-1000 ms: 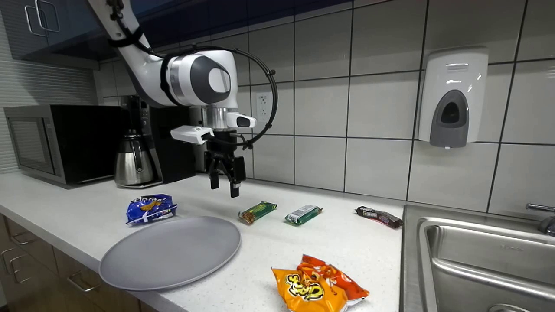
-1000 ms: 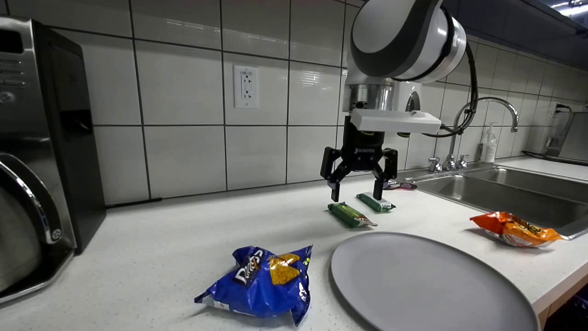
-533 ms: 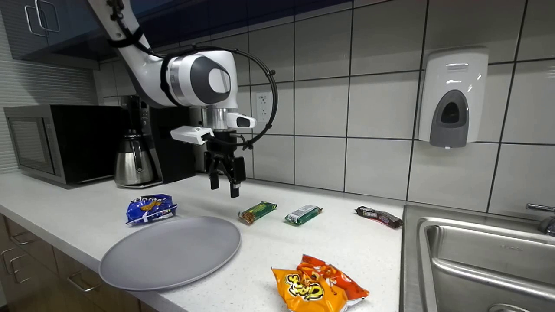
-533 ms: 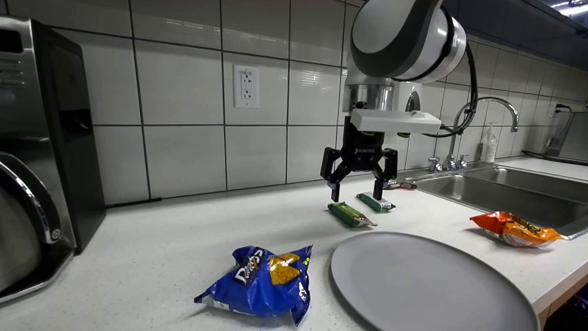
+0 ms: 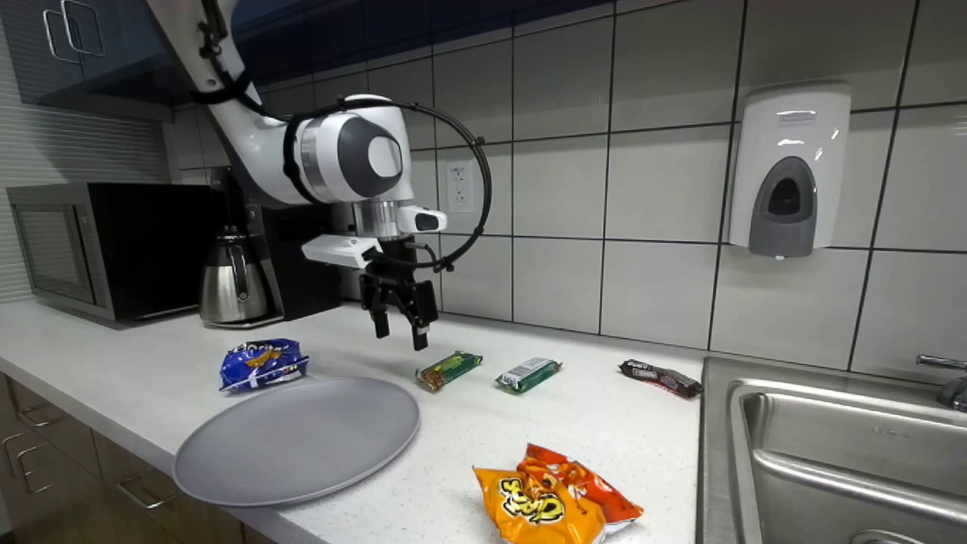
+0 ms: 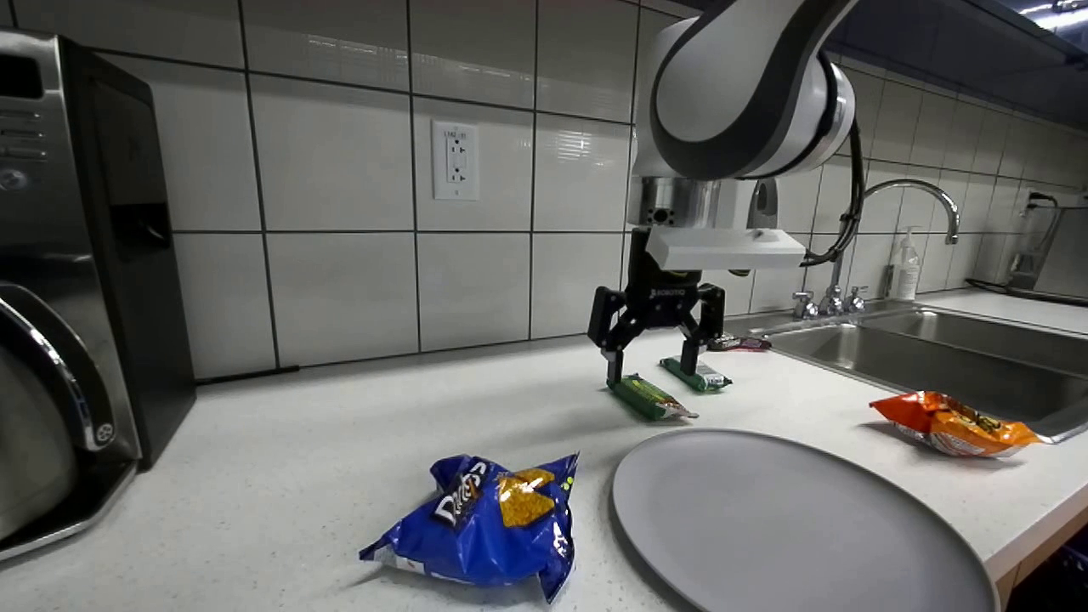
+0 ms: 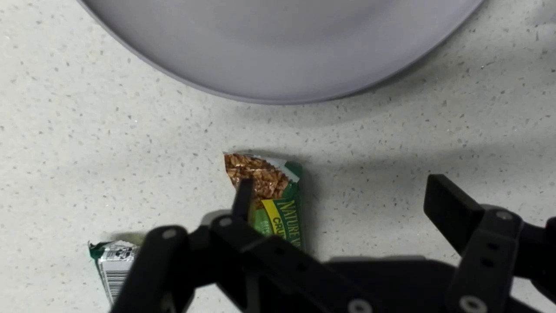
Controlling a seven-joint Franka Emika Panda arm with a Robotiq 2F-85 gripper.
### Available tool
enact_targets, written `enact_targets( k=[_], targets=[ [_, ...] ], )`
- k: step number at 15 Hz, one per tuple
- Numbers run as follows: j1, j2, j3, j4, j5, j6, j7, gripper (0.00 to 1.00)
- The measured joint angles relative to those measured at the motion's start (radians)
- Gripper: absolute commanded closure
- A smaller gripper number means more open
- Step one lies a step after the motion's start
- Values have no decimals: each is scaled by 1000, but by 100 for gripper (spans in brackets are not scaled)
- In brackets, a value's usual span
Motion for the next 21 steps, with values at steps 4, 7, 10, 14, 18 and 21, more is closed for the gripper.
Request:
enact_targets(
  k=[4, 7, 10, 14, 18, 21],
  targets=[
    [0, 48, -25, 20, -2, 48, 0, 0],
    [0, 90, -48, 56, -2, 72, 0, 0],
    [0, 127, -64, 94, -2, 84, -4, 0],
    [-1, 167, -81, 136, -2, 84, -22, 0],
    [-1, 185, -89, 156, -2, 84, -42, 0],
    [-1, 186, -89, 159, -2, 84, -53, 0]
  ],
)
